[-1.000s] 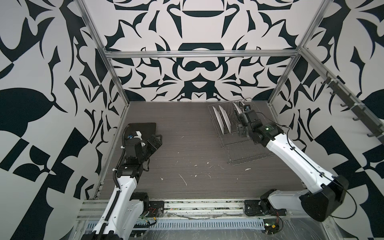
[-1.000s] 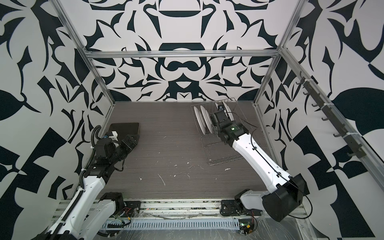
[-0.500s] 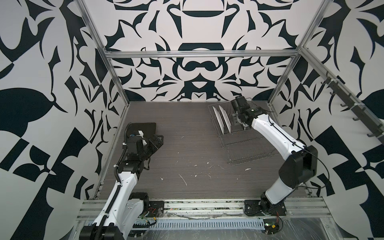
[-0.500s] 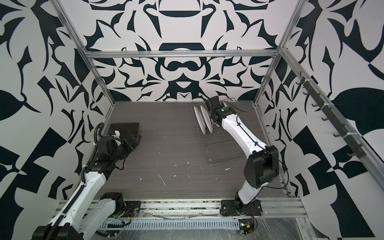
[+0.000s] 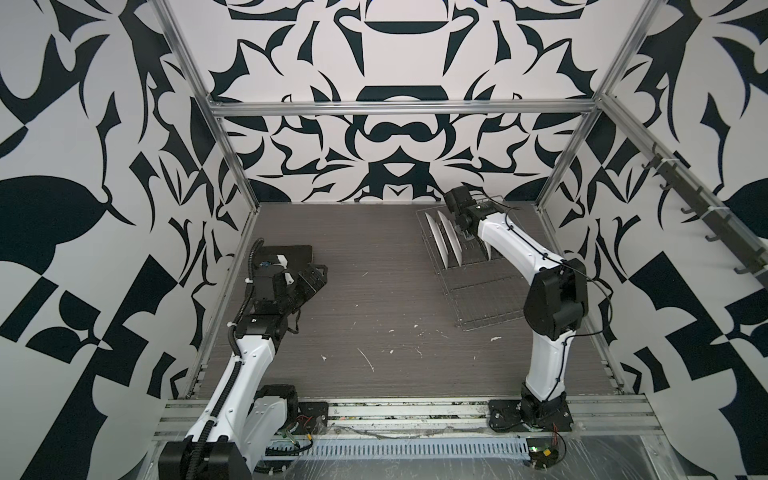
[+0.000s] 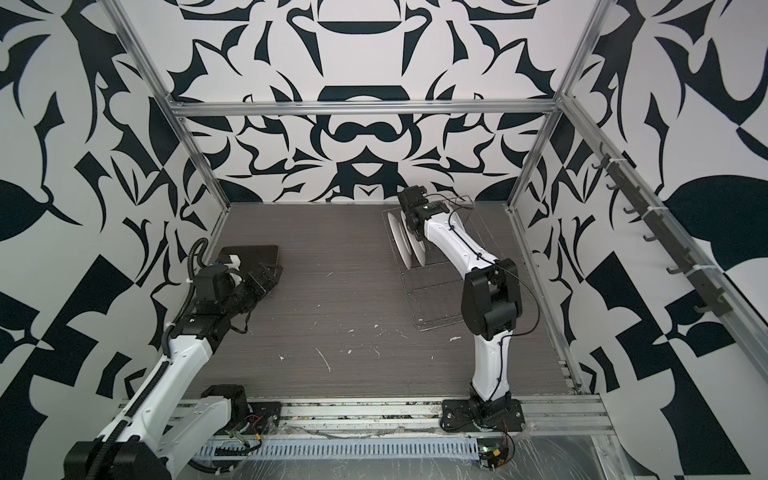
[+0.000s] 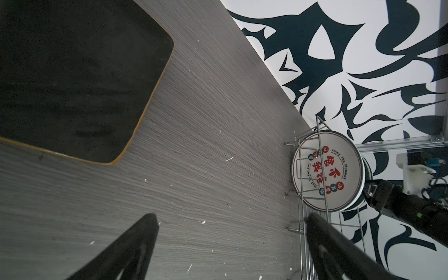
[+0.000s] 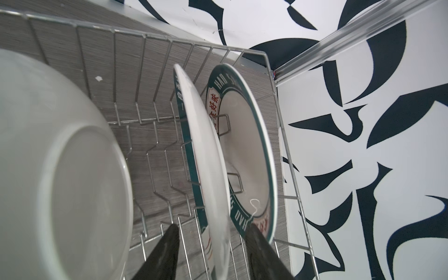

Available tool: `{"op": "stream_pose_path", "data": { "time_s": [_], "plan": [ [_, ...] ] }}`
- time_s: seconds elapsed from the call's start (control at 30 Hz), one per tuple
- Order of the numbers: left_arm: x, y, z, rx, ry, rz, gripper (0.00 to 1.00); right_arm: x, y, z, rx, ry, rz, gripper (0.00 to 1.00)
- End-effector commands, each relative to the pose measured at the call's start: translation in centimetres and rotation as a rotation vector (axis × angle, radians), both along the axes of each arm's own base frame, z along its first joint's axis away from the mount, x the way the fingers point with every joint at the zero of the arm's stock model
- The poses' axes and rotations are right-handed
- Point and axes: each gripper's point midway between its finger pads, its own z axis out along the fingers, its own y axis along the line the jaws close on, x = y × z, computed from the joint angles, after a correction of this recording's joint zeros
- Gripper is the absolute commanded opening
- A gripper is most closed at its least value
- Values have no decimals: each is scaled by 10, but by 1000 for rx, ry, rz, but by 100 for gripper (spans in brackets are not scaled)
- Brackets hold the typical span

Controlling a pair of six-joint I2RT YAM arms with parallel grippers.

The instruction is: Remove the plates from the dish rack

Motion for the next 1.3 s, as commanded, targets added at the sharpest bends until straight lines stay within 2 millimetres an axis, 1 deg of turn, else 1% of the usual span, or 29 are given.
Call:
{"op": "stream_pose_path", "data": {
  "time_s": [0.0, 0.27, 0.4, 0.53, 0.83, 0.97, 1.27],
  "plan": [
    [4, -3, 14, 8, -28, -20, 99, 10, -10, 28, -68, -69, -31, 47],
    [7, -3, 14, 6, -22, -22, 99, 15, -19, 17, -80, -43, -41, 45],
    [7, -4, 14, 2, -20, -25, 99, 13, -23, 9, -78, -33, -46, 44],
    [7, -4, 14, 3, -23, -24, 99, 10, -28, 5, -81, -28, -52, 40],
    [8, -5, 8, -12, -10, -20, 99, 8, -32, -4, -88, -12, -54, 34],
    [7, -4, 11, -9, -18, -19, 99, 7, -35, -8, -97, -4, -57, 29],
    [7, -4, 10, -5, -15, -17, 99, 7, -37, -7, -113, 0, -51, 21]
  ]
}}
